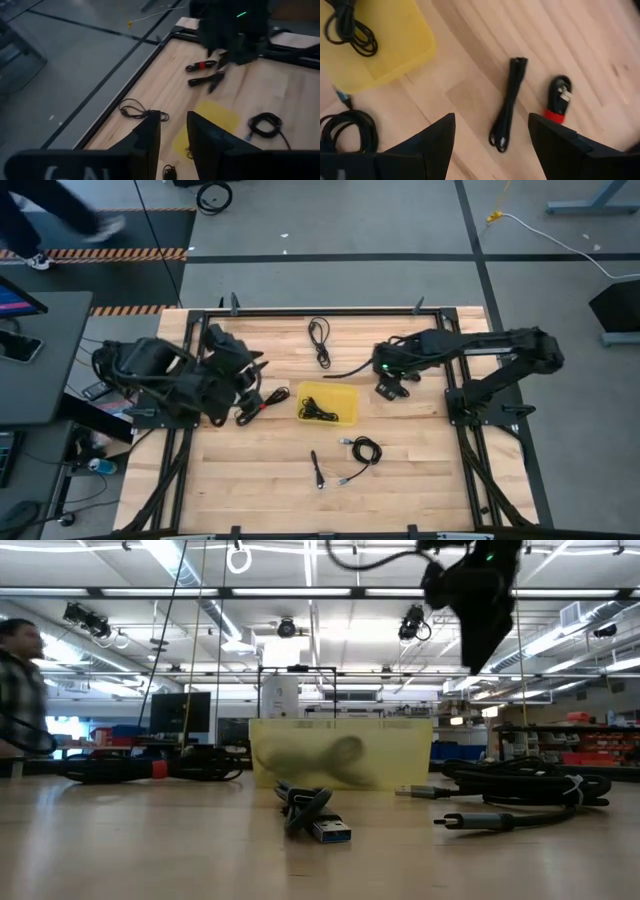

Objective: Pick and place USB-C Cables
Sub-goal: Put the black charger cable into the yellow bin

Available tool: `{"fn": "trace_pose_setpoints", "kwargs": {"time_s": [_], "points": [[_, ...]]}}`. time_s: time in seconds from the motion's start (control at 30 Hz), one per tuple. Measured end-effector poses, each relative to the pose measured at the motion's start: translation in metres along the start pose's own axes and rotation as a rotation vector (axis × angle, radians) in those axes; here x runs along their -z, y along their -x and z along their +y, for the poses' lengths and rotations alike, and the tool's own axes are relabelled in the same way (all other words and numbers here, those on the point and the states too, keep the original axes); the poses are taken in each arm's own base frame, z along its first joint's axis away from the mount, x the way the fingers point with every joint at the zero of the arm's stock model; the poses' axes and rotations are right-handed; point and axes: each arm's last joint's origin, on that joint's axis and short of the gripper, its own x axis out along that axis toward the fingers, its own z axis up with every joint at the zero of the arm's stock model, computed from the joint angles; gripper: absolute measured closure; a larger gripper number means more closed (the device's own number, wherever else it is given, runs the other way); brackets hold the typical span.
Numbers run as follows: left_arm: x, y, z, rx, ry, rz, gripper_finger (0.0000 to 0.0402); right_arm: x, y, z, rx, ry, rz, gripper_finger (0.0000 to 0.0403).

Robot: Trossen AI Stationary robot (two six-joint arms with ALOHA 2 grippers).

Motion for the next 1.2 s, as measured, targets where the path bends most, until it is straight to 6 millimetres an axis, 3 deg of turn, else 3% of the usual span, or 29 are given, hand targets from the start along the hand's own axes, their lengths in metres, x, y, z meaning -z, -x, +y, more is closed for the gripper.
{"fn": "trace_pose_setpoints", "kwargs": {"time_s": [0.2, 0.5, 0.73, 0.93, 1.2], "points": [[0.005, 0.014, -0.007, 0.046, -0.032, -0.026, 0.0299, -0.024, -0.040, -0.004, -0.039, 0.019, 0.109, 0.0146], [0.009, 0.026, -0.009, 0.083, -0.058, -0.048, 0.0299, -0.040, -0.084, -0.035, -0.063, 0.003, 0.262, 0.0146], [0.009, 0.027, -0.008, 0.083, -0.067, -0.050, 0.0299, -0.012, -0.121, -0.057, -0.077, -0.073, 0.362, 0.0147], [0.009, 0.026, -0.007, 0.076, -0.068, -0.053, 0.0299, 0.013, -0.144, -0.055, -0.154, -0.131, 0.370, 0.0149], [0.009, 0.026, -0.007, 0.059, -0.065, -0.066, 0.0299, 0.023, -0.150, -0.052, -0.125, -0.134, 0.352, 0.0171]]}}
